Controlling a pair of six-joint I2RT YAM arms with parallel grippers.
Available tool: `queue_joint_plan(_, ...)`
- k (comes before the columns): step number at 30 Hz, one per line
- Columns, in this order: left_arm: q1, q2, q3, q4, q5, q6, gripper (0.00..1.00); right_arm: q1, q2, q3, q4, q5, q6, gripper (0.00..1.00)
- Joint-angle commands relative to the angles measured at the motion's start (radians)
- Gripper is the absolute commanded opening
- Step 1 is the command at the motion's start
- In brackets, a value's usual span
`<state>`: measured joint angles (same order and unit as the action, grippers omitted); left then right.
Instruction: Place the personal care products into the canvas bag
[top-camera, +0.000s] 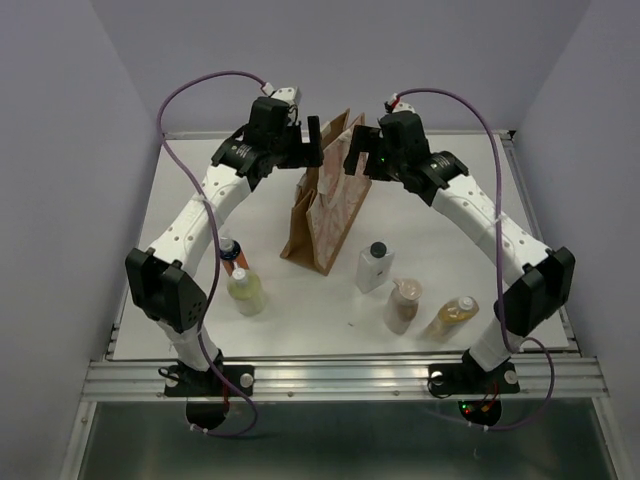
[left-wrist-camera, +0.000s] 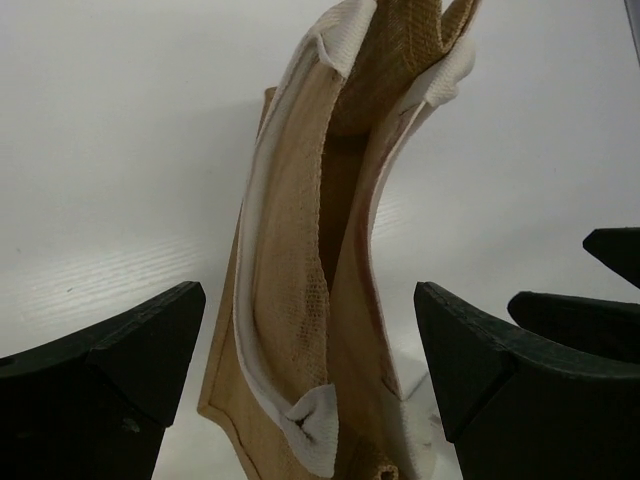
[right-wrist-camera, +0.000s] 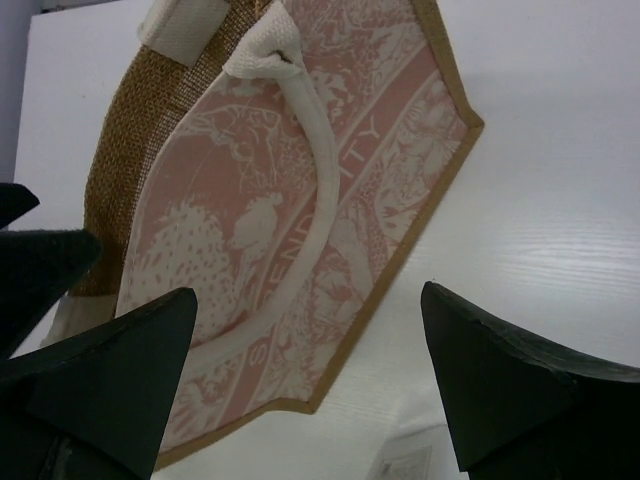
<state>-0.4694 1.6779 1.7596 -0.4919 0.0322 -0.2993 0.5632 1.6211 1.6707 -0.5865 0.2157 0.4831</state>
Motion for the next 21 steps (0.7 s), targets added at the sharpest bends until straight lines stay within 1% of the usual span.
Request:
queue_joint_plan(1, 0.002, 0.017, 0.078, -0.045, -0.021, 0.029, 0.99, 0.0, 0.1, 0.147, 0.068, -0.047, 0.063, 1.0)
queue_joint_plan(2, 0.002, 0.032, 0.081, -0.063, -0.082, 0.02, 0.99, 0.0, 0.123, 0.171, 0.068, -0.05, 0.068, 1.0)
queue_joint_plan(5, 0.002, 0.049, 0.083, -0.079, -0.129, -0.015, 0.99, 0.0, 0.197, 0.244, 0.073, -0.056, 0.089, 1.0)
queue_joint_plan(9, 0.002, 0.055, 0.075, -0.062, -0.114, -0.038, 0.99, 0.0, 0.273, 0.307, 0.076, -0.049, 0.115, 1.0)
queue_joint_plan(12, 0.002, 0.048, 0.057, -0.033, -0.101, -0.041, 0.96, 0.0, 0.322, 0.355, 0.082, -0.044, 0.129, 1.0)
queue_joint_plan(13, 0.002, 0.049, 0.054, -0.03, -0.113, -0.041, 0.93, 0.0, 0.335, 0.366, 0.083, -0.044, 0.132, 1.0)
queue_joint_plan(15, 0.002, 0.063, 0.058, -0.042, -0.138, -0.047, 0.9, 0.0, 0.361, 0.392, 0.083, -0.05, 0.138, 1.0)
queue_joint_plan(16, 0.002, 0.068, 0.06, -0.045, -0.146, -0.049, 0.84, 0.0, 0.368, 0.399, 0.085, -0.056, 0.143, 1.0)
queue_joint_plan(18, 0.002, 0.081, 0.057, -0.043, -0.14, -0.046, 0.79, 0.009, 0.382, 0.414, 0.083, -0.056, 0.138, 1.0)
queue_joint_plan(19, 0.002, 0.086, 0.055, -0.04, -0.134, -0.043, 0.74, 0.009, 0.397, 0.416, 0.082, -0.055, 0.137, 1.0)
queue_joint_plan(21, 0.002, 0.105, 0.063, -0.043, -0.135, -0.041, 0.7, 0.009, 0.408, 0.412, 0.071, -0.055, 0.135, 1.0)
